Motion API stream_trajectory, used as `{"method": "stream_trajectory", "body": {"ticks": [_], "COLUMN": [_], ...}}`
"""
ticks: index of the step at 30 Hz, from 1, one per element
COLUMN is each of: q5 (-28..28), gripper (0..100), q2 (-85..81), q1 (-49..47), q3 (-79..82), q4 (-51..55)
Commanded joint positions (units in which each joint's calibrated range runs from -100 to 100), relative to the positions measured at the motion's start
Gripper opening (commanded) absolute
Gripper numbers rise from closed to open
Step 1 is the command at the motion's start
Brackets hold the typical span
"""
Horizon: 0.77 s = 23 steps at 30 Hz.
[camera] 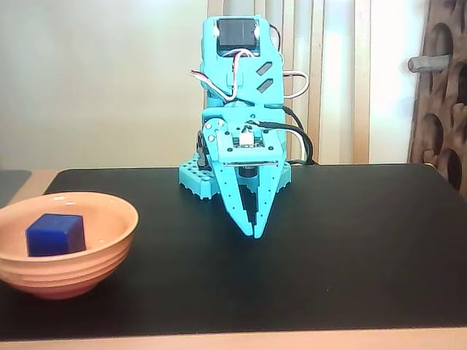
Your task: Place the blue cube in the orange bowl.
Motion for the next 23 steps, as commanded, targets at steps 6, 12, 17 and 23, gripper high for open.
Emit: {"method": "stream_trajectory", "body": {"ticks": [6, 12, 17, 23], "q5": [0.12, 0.12, 0.12, 0.12], "gripper": [1, 1, 1, 1], "q2": [-0.93, -0.93, -0.93, -0.93], "q1": [0.54, 0.54, 0.54, 0.54], "q3": [0.54, 0.54, 0.54, 0.54], "q4": [0.62, 0.62, 0.62, 0.62]}}
